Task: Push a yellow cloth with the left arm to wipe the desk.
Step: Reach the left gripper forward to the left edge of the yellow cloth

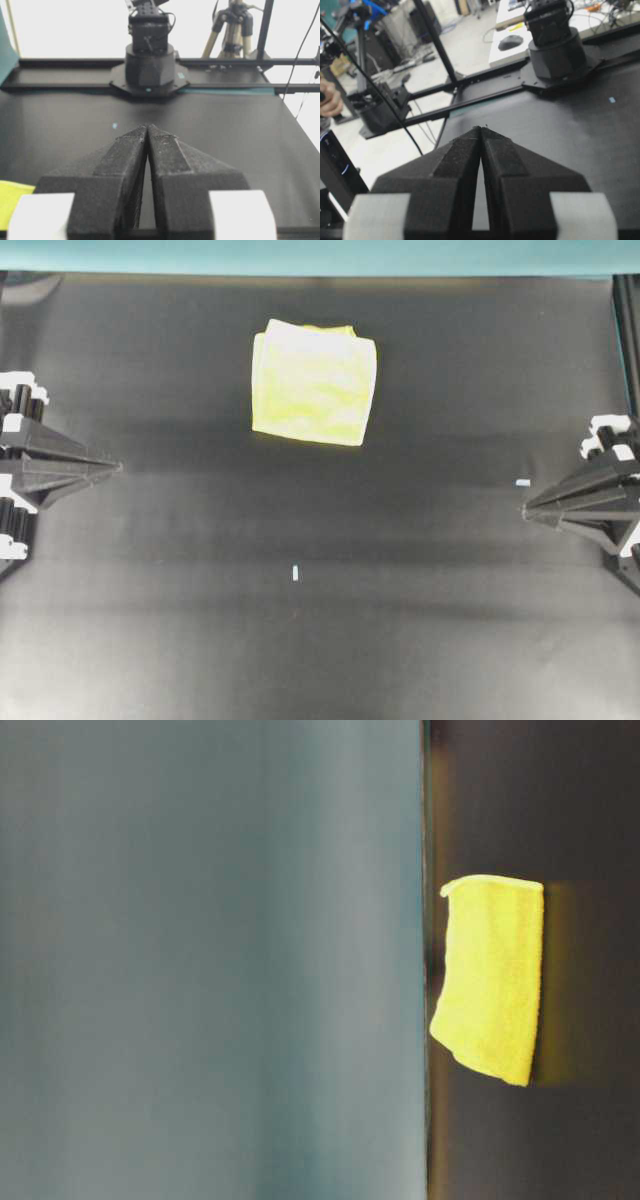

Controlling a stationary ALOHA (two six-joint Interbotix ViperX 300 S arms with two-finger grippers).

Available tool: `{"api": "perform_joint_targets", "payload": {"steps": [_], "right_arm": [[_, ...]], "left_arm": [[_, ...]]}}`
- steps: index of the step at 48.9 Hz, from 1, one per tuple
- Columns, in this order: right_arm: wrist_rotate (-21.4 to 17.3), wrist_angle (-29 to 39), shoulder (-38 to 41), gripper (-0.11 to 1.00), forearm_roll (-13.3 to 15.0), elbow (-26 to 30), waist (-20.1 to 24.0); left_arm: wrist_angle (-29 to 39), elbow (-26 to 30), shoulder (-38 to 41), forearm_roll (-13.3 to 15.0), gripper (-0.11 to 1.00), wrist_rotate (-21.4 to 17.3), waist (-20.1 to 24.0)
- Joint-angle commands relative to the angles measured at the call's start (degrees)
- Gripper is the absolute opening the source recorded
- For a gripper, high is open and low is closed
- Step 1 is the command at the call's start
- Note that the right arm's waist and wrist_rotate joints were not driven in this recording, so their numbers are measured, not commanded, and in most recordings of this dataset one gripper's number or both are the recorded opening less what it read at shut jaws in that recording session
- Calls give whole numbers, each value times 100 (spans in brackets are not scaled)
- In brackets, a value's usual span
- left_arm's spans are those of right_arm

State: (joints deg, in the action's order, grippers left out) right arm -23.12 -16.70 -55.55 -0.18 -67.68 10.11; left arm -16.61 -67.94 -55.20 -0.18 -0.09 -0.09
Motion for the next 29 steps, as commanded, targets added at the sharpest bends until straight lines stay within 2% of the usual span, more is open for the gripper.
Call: {"api": "perform_joint_targets", "payload": {"steps": [1, 4, 8, 29], "right_arm": [[0, -44, 88, 3, 0, 114, 0], [0, -18, 105, 4, 0, 105, 9], [0, 62, 141, -1, 0, 97, 9], [-9, 308, 149, -1, 0, 70, 9]], "left_arm": [[-62, 290, 545, -229, 6, 53, 369], [-88, 457, 1072, -229, 9, 62, 563], [-167, 703, 1714, -229, 1, 62, 738], [-316, 1951, 4377, -229, 3, -44, 1688]]}}
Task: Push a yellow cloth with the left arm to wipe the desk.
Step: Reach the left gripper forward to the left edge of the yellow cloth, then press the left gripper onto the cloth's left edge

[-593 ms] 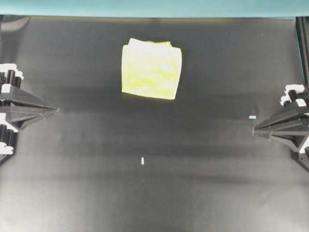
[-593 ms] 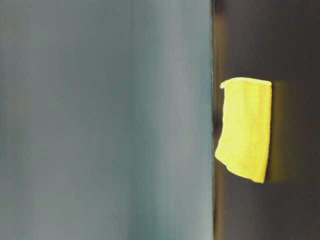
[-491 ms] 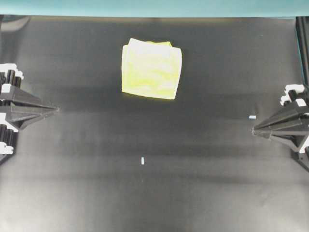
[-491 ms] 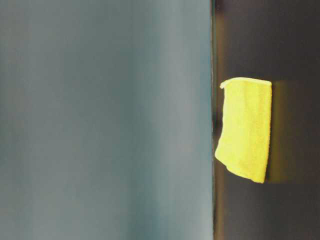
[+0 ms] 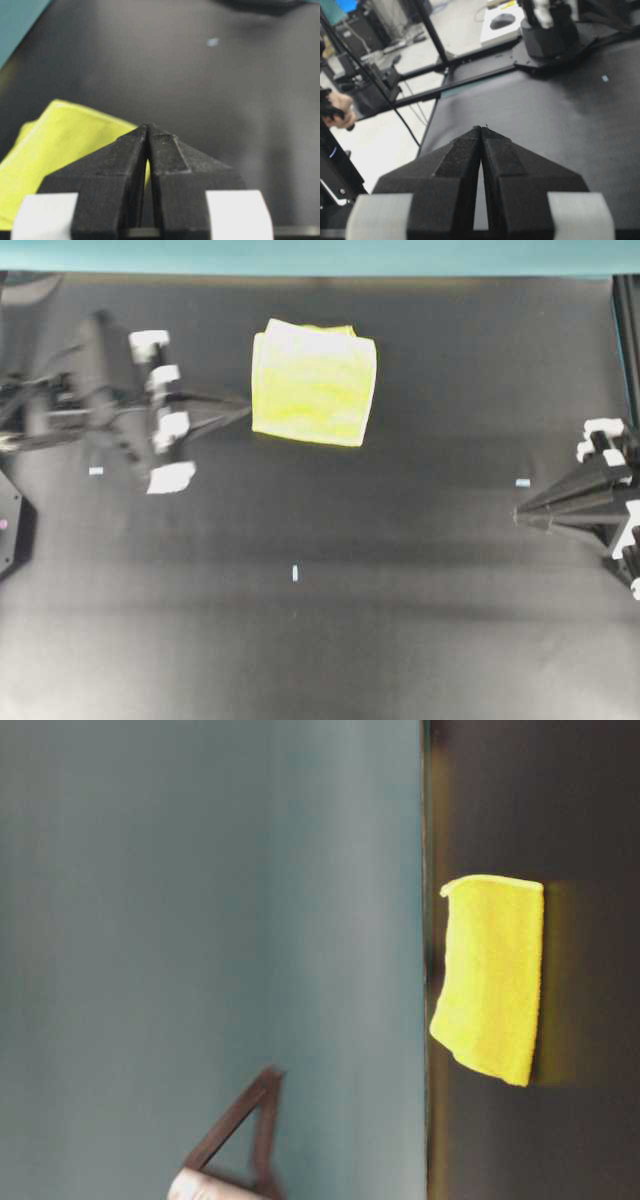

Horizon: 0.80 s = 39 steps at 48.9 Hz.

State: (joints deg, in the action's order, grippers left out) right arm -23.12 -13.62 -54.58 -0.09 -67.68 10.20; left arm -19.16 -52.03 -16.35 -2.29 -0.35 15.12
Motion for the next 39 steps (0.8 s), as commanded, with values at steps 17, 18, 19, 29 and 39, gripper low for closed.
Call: {"api": "perform_joint_targets", "payload": {"steps": [17, 18, 19, 29, 39], "right_arm": [[0, 18, 53, -1, -9, -35, -9], [-9, 18, 53, -1, -9, -44, 0], [0, 18, 53, -1, -9, -62, 0], [0, 18, 53, -1, -9, -97, 0], [0, 26, 53, -1, -9, -97, 0]], "left_arm": [[-62, 1406, 2268, -18, 65, -9, 756], [-62, 1459, 2355, -18, 70, -9, 782], [-62, 1485, 2443, -18, 75, -9, 800], [-70, 1811, 3305, -18, 87, -18, 993], [-114, 1978, 3744, -26, 87, -35, 1020]]}}
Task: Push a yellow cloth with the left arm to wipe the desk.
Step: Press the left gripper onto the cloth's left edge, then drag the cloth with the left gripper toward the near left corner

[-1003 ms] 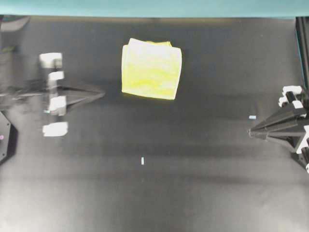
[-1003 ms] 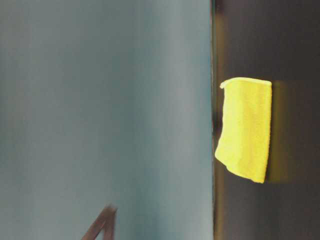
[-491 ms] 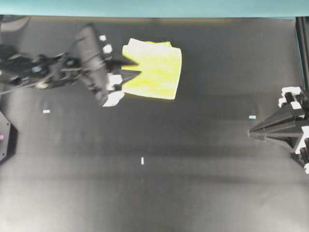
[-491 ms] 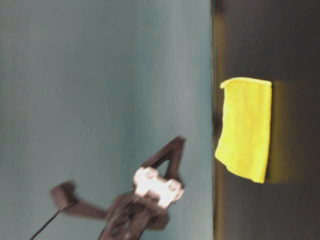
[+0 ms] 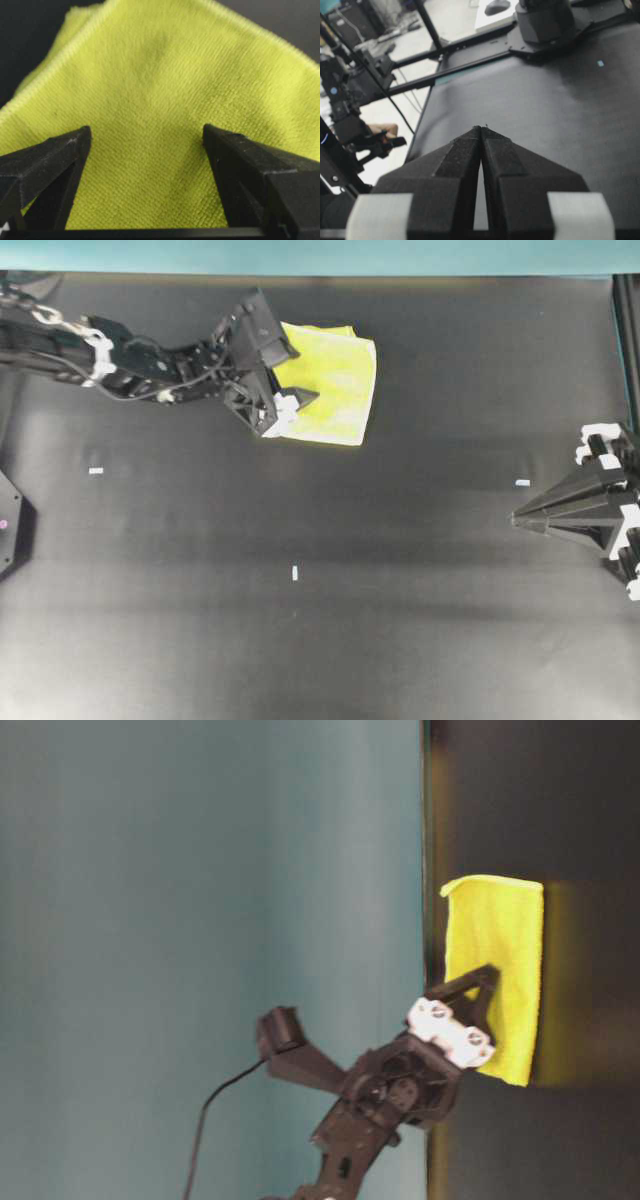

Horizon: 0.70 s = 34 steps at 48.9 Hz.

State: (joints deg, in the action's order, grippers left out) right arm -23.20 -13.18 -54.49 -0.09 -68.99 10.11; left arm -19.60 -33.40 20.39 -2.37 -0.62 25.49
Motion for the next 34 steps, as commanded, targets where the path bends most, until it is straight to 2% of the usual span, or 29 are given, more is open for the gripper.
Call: {"api": "perform_joint_targets", "payload": {"steps": [1, 14, 34], "right_arm": [[0, -9, 44, -1, 0, 35, 0], [0, 9, 35, -1, -9, 9, 9], [0, 0, 18, -1, -9, -9, 9]], "left_arm": [[-79, 105, 88, -18, 87, -9, -18], [-70, -281, 9, -18, 87, 53, -97], [-422, -1661, -756, -18, 87, 26, -782]]}}
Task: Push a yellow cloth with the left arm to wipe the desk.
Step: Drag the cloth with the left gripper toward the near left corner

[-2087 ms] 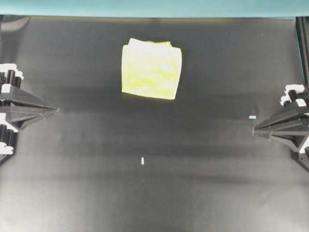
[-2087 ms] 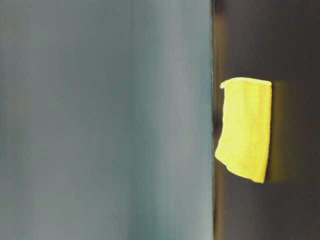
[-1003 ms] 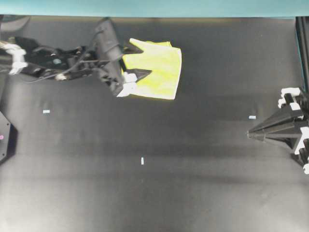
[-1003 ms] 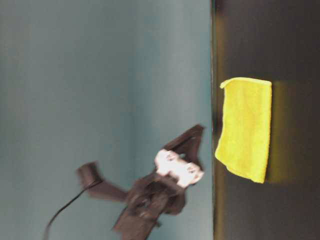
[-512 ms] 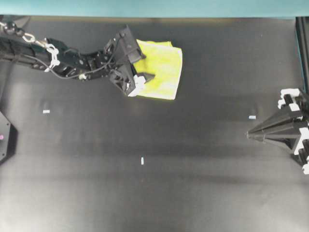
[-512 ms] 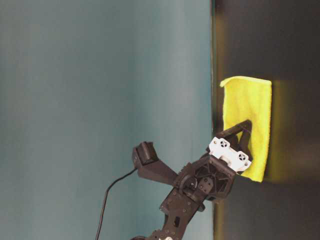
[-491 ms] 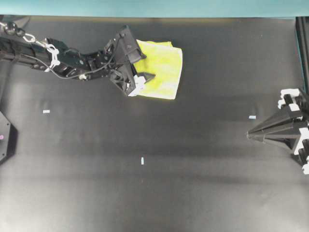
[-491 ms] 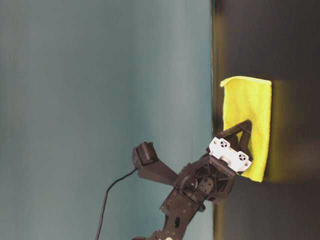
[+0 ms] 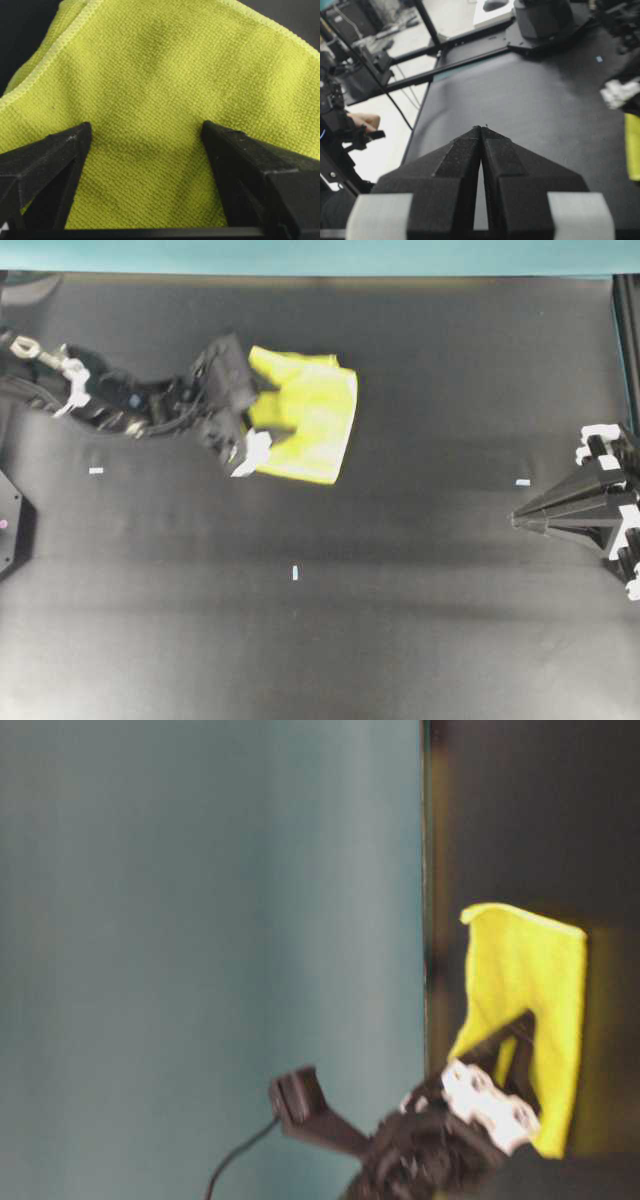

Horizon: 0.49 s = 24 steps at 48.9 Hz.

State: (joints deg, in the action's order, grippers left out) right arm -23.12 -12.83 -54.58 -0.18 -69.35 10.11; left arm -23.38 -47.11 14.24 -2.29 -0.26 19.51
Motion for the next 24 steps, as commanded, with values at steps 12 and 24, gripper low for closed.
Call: {"api": "perform_joint_targets", "payload": {"steps": [12, 24], "right_arm": [[0, -62, 18, -1, 0, 35, 0], [-9, -105, 18, -1, 0, 35, 9]], "left_arm": [[-62, -1011, -536, -26, 87, 79, -703], [-26, -1362, -1222, -18, 86, 88, -1521]]}}
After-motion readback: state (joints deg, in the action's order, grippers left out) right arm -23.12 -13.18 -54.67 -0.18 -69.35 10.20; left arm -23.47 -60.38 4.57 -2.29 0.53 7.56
